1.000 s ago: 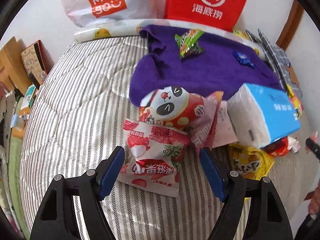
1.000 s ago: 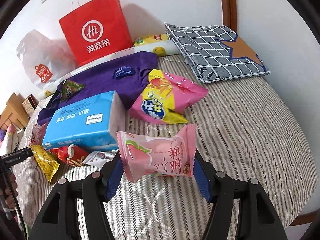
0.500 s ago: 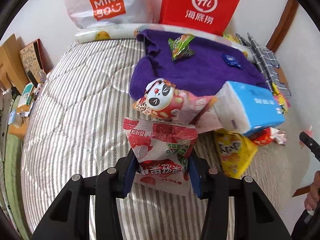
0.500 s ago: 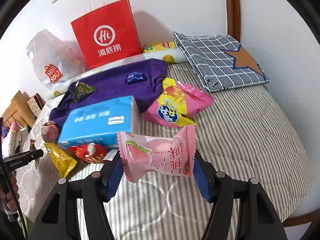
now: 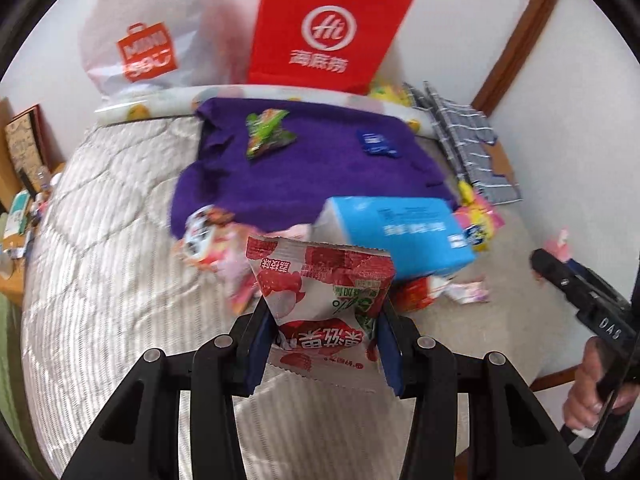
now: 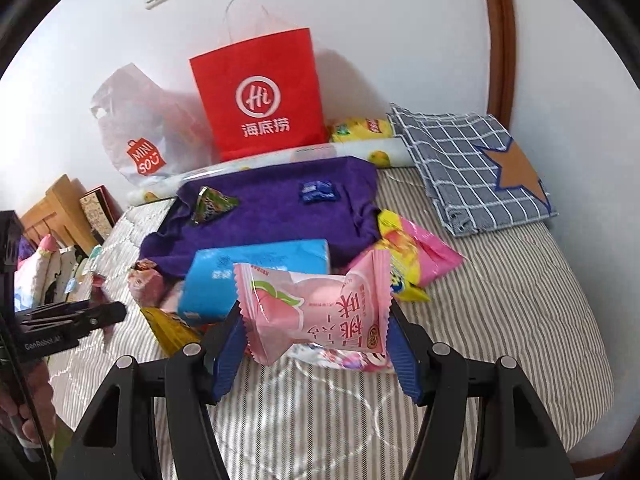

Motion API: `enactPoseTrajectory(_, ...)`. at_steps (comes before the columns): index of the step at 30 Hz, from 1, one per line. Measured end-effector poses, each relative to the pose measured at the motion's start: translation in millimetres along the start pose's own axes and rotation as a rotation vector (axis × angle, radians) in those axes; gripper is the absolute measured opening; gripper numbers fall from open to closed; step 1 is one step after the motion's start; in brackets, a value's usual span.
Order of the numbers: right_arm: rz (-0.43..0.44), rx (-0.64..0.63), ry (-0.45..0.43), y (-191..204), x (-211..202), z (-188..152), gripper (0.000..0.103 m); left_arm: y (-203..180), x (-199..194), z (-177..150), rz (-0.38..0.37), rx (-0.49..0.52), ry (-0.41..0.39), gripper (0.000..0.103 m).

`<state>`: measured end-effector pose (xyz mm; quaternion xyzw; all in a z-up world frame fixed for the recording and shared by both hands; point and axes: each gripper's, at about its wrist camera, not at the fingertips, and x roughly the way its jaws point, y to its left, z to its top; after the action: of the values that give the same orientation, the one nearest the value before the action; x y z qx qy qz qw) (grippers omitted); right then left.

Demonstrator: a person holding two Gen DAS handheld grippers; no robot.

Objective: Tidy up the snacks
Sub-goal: 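Carry both candy packets over the purple towel with both tools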

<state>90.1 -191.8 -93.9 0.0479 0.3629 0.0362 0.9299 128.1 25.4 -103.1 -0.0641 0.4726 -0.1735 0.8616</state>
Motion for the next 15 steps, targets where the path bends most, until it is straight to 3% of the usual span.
enactPoseTrajectory(8, 0.039, -0.029, -0.008, 13, 20, 34, 0.062, -18, 13, 37, -0.073, -0.011, 0.001, 0.047)
enactPoseTrajectory(15, 0.029, -0.03, -0.017, 7, 53, 63, 0.062, -11, 27, 72, -0.034, -0.013, -0.011, 0.047)
